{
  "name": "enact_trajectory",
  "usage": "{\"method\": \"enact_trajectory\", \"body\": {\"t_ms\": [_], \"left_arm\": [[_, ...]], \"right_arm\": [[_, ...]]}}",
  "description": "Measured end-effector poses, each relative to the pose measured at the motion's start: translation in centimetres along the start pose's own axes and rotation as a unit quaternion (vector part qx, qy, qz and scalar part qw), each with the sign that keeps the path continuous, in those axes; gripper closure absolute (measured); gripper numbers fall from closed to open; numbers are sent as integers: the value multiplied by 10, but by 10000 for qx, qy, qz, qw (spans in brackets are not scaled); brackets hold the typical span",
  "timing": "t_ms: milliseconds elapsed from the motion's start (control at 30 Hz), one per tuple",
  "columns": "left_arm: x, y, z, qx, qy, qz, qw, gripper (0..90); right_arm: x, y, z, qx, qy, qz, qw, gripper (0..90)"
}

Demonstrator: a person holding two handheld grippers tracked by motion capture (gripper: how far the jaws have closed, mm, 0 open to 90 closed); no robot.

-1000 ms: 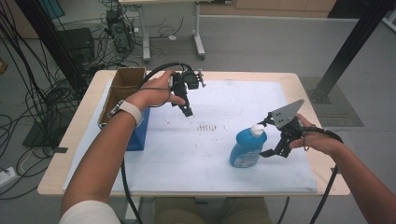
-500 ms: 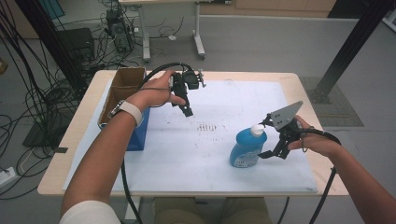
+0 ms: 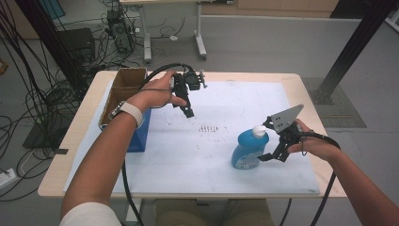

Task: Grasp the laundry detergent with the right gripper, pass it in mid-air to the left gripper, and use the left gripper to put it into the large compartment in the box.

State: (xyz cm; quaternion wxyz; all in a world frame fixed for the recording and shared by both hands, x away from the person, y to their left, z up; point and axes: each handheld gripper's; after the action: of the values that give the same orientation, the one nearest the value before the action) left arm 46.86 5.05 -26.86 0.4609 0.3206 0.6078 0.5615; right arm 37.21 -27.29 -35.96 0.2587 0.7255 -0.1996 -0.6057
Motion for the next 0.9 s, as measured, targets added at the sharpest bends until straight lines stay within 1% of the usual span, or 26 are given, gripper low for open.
{"method": "enact_trajectory", "body": {"t_ms": [533,600,633,900], "left_arm": [[0,-1,0,-1,-3,5,10000,90],[0,-1,0,-9,-24,17,10000,90],[0,-1,0,-2,-1,2,10000,90],[0,-1,0,-1,-2,18,10000,91]], "right_arm": [[7,-10,2,54,-38,-214,9997,92],[8,-11,2,64,-36,-237,9997,98],[8,-11,2,71,-48,-241,9997,99],[9,-13,2,93,-36,-305,9995,123]]}}
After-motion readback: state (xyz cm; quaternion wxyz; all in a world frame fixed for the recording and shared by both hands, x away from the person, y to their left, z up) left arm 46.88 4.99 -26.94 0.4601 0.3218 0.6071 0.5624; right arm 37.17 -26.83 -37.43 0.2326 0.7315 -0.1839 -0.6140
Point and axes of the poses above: each handheld gripper's, and its own axes: y roughly backward along the jaws, x roughly out of its underside, z roughly to its left, and after that the axes turned 9 degrees about y, right-handed
